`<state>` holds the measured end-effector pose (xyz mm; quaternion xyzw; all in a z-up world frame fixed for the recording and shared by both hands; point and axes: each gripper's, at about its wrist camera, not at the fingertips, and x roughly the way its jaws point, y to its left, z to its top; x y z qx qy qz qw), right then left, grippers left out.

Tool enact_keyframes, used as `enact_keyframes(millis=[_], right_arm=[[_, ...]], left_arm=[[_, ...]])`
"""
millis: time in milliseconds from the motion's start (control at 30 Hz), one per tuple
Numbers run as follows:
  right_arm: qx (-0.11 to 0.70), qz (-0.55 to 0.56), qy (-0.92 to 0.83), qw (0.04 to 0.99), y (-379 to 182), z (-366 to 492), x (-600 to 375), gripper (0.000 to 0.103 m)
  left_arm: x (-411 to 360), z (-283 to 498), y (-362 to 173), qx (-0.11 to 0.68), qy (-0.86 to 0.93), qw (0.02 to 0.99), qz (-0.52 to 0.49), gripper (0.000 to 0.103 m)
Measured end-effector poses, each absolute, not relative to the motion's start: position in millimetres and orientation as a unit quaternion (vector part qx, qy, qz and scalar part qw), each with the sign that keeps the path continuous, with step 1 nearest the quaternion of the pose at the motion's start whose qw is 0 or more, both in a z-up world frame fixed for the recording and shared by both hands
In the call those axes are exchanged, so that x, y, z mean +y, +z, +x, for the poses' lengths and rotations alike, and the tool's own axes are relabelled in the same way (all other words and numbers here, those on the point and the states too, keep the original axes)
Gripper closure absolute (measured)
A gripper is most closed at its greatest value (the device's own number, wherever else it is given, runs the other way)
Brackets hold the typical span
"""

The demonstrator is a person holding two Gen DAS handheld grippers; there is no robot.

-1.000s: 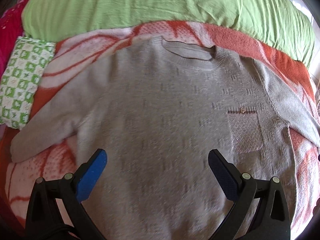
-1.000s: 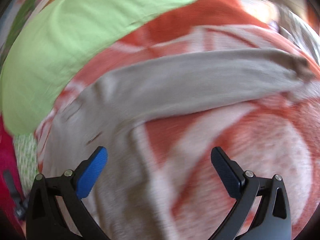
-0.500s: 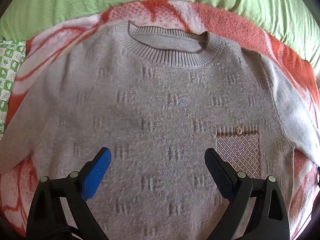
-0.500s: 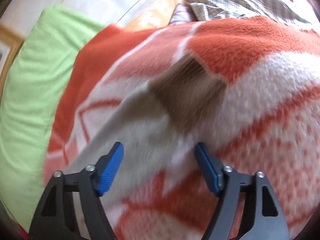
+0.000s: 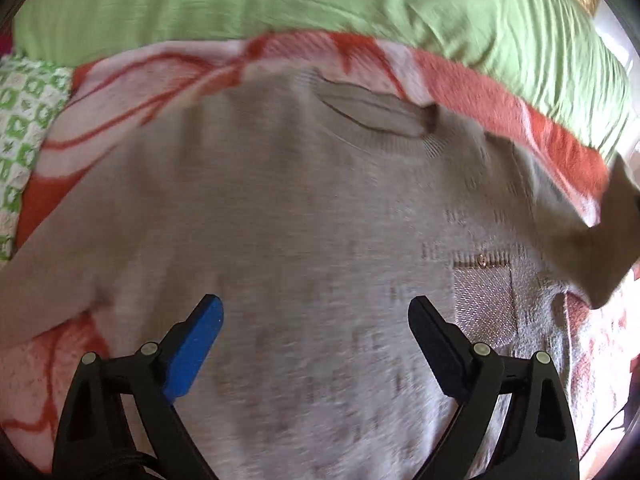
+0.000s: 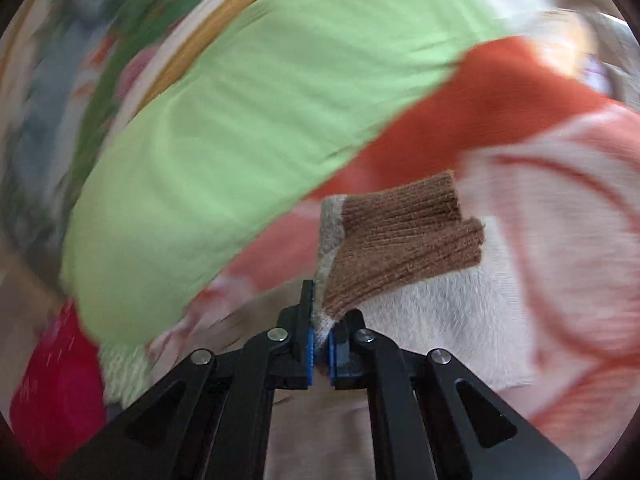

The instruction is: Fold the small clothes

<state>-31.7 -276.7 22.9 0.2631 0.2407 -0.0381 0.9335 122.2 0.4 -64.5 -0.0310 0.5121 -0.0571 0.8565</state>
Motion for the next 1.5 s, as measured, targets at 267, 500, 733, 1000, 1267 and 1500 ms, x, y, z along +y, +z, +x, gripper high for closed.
enact_keyframes(millis=[267, 500, 733, 1000, 1267, 1500], right_arm=[[0.435, 0.181, 0.14, 0.871, -71.7, 83.1, -90.5, 0.07], [0.45, 0.208, 0.111, 0.861, -91.2, 58.7, -113.1, 0.043], [0.409, 0.205, 0.028, 0.889, -64.7, 16.0, -182.1, 0.043], [0.364, 0.238, -0.071, 0.898, -46.4, -12.7, -251.1, 0.043], [0.373, 0.209, -0.128, 0.895, -58.2, 6.6, -279.1, 0.043], [0.436, 0.15, -0.151, 0.875, -89.7, 45.3, -284.3, 0.065]], left_arm=[[62.4, 117.9, -67.2, 0.526, -0.049, 0.844, -0.092, 0.008], [39.8, 137.4, -106.2, 0.563, -0.068, 0.817, -0.107, 0.008], [-33.3, 176.9, -131.9, 0.568, -0.023, 0.822, -0.01, 0.008], [-4.5, 182.9, -83.5, 0.494, -0.079, 0.857, -0.124, 0.088], [50.0, 181.4, -132.5, 0.509, -0.056, 0.844, -0.161, 0.087], [53.6, 174.4, -129.2, 0.493, -0.061, 0.849, -0.179, 0.084]])
